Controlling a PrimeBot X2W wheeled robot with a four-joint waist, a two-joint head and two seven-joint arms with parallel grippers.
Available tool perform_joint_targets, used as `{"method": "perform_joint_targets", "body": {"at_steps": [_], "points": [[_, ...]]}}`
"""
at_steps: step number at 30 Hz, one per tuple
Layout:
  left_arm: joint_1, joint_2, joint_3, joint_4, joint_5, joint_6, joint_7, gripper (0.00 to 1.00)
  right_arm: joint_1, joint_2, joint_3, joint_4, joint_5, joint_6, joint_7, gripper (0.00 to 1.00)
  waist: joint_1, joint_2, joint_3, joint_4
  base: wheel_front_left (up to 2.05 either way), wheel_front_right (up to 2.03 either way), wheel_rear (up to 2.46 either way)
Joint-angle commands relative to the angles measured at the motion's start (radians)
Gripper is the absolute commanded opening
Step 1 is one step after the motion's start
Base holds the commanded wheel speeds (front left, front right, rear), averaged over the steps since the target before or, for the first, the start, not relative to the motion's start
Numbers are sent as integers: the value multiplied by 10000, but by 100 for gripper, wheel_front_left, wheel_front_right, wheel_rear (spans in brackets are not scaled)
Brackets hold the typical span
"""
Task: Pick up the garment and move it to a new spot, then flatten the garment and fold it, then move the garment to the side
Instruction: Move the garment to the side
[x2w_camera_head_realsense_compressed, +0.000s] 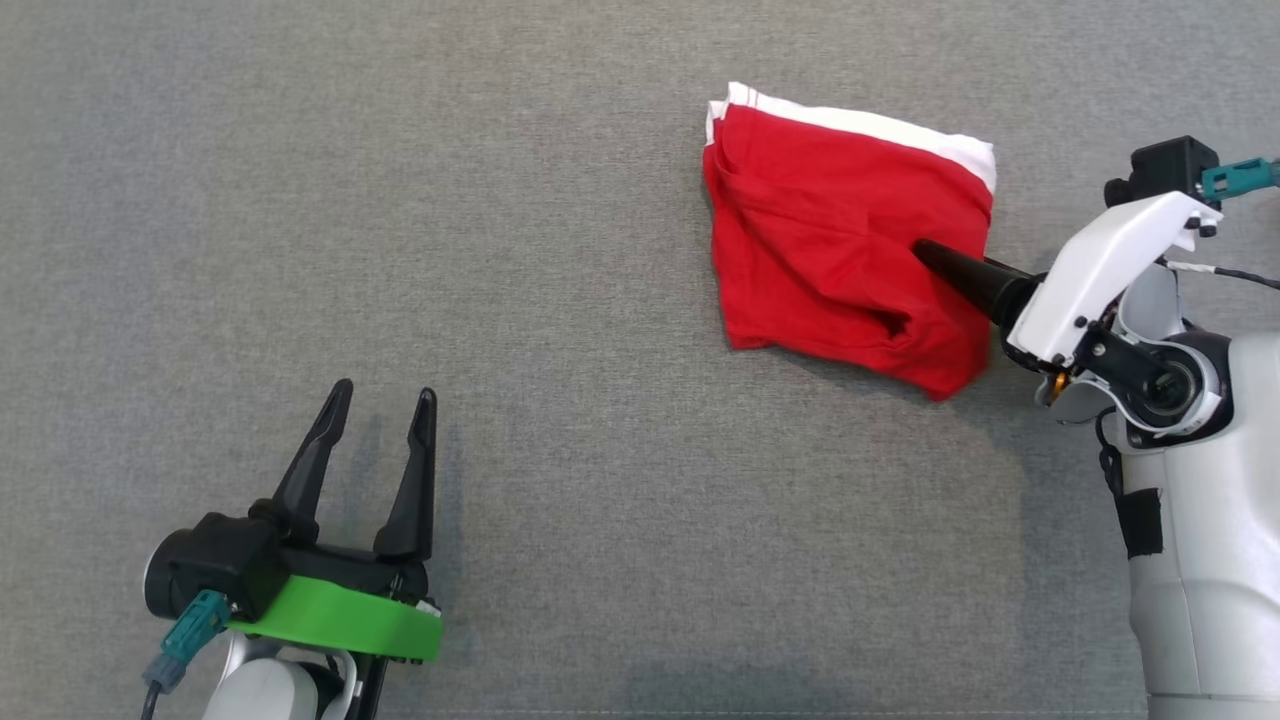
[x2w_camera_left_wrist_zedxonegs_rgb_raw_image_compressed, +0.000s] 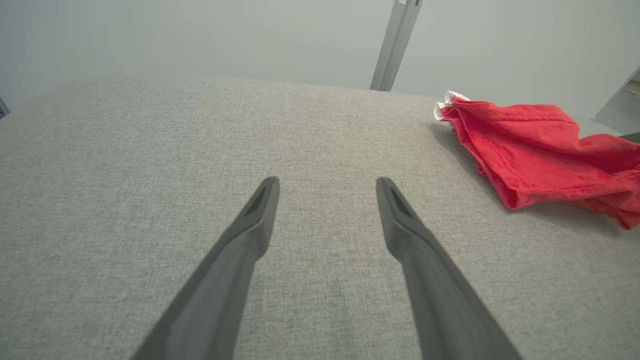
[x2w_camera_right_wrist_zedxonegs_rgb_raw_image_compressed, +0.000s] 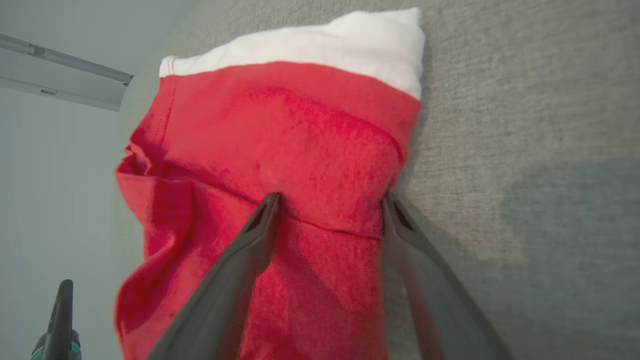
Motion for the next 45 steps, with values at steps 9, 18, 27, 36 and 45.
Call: {"method": "perform_joint_targets", "body": {"at_steps": [9,18,27,36,45], "points": [[16,-296,309,131,192,-146,-24,100,-441,56,307,303,124,5,-192,0,0,0,-77,274,0,0,0],[236,-364,609,119,366,-282,-24,100,-279,-116,1222,-620,592,3,-6,0,0,0,-695,-608,0,0,0],[466,-129,893,-76,458,-257,-23,100,383,-329,1809,-2236,1116,5,238,0,0,0,-996,-2037,0,0,0],[441,165,838,-477,530,-205,233,100,787,-463,1323,-2378,1033,3,297,0,0,0,-856,-3440,0,0,0],[121,666,811,-1215,711,-137,936,100,872,-513,1059,-2109,1096,3,-203,0,0,0,-124,-4830,0,0,0]]}}
